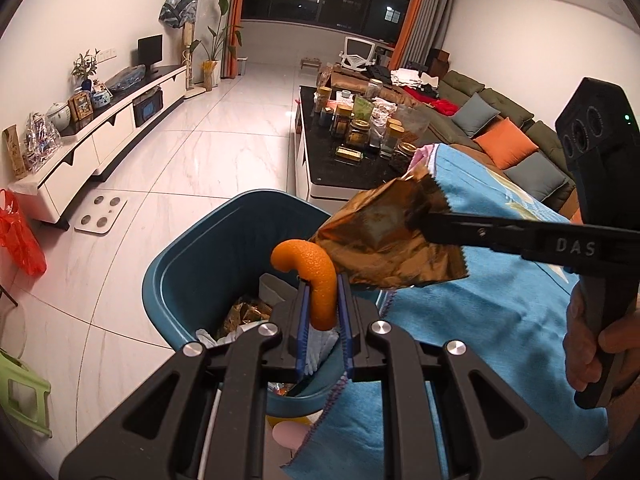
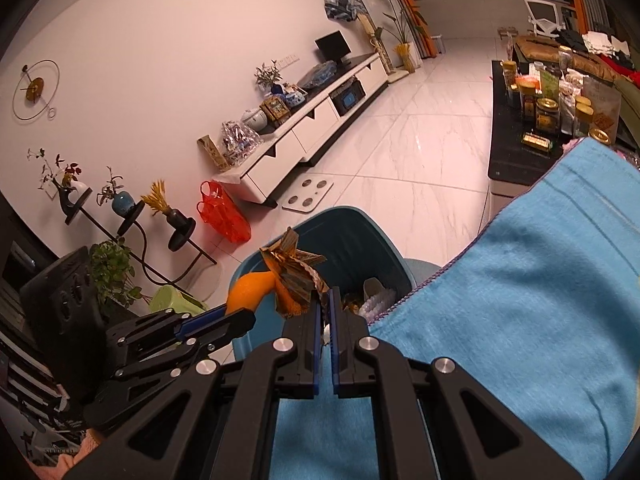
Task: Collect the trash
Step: 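Carry the orange peel and gold wrapper over the teal bin with both tools, then open both tools to drop the peel and gold wrapper into the bin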
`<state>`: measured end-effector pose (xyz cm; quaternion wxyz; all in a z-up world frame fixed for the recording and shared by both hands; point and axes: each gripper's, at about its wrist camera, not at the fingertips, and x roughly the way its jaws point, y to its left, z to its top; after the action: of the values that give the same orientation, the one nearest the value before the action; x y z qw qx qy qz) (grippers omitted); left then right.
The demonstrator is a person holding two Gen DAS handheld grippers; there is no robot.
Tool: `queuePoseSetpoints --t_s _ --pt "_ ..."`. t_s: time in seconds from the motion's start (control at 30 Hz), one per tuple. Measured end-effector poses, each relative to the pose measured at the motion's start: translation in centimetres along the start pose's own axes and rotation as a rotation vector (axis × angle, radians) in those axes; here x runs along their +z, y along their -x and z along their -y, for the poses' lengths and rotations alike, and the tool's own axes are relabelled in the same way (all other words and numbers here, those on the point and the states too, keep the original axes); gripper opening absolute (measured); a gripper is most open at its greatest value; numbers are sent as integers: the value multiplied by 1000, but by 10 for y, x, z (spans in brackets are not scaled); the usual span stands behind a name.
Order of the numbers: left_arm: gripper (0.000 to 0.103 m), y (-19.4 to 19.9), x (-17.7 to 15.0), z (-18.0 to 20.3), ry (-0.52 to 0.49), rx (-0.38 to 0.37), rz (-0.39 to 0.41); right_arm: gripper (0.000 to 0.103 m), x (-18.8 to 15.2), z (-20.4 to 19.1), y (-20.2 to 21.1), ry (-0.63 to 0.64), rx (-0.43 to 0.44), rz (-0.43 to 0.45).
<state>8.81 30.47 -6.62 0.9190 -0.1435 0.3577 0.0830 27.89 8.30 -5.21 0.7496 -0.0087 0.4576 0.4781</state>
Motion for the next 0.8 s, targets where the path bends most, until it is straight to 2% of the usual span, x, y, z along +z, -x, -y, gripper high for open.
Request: queuePoseSetpoints --t_s 0.6,0.73,0.8 --pt "14 -30 0 -3 31 43 -45 4 7 -11 -44 -23 -35 -58" --pt "14 -36 2 -4 40 43 -55 8 10 -14 -53 -31 -40 -73" --pt "23 -42 2 -9 61 42 -67 11 10 -14 -56 -41 -53 -76"
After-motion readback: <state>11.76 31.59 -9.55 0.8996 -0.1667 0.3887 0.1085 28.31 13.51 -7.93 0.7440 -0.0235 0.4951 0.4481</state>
